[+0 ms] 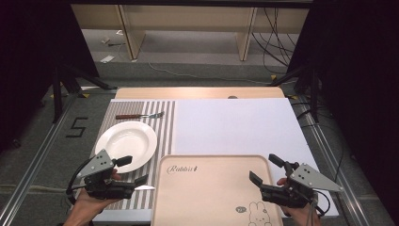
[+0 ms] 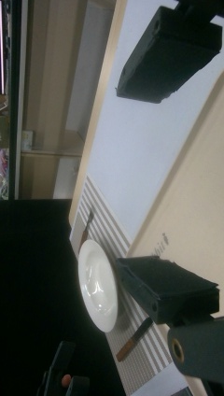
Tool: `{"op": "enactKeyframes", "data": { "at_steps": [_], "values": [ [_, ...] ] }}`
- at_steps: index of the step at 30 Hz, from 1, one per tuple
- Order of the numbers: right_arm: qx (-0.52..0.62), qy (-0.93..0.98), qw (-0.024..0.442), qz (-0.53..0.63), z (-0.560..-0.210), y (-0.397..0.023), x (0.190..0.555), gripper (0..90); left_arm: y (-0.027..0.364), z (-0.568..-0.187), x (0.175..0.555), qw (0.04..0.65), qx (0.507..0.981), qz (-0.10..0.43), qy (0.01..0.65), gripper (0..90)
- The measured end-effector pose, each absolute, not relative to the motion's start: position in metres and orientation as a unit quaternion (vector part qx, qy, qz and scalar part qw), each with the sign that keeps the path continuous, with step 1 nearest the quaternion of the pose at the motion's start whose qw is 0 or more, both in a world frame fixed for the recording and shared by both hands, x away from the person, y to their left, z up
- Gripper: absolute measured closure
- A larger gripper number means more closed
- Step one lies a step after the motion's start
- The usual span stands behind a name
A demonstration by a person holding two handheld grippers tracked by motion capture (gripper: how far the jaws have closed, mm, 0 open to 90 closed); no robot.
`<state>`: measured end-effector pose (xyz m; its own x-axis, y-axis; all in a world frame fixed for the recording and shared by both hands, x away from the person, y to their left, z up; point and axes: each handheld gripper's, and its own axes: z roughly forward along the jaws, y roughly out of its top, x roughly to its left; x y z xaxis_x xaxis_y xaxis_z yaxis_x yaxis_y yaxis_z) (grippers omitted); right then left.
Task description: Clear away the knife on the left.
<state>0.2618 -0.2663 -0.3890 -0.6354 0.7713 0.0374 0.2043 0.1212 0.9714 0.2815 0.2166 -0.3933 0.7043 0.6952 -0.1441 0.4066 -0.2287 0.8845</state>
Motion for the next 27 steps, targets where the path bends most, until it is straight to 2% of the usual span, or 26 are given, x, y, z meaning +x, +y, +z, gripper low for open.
{"op": "enactKeyframes", "data": {
  "at_steps": [11, 27],
  "values": [
    [0.345, 0.705, 0.25, 0.567, -0.389, -0.266, 0.262, 15.9, 0.217, -0.398, 0.284, 0.439, 0.817, 0.135, 0.349, 14.4],
    [0.345, 0.706, 0.25, 0.566, -0.389, -0.266, 0.262, 15.9, 0.222, -0.406, 0.29, 0.363, 0.858, 0.123, 0.342, 14.4]
  ]
}}
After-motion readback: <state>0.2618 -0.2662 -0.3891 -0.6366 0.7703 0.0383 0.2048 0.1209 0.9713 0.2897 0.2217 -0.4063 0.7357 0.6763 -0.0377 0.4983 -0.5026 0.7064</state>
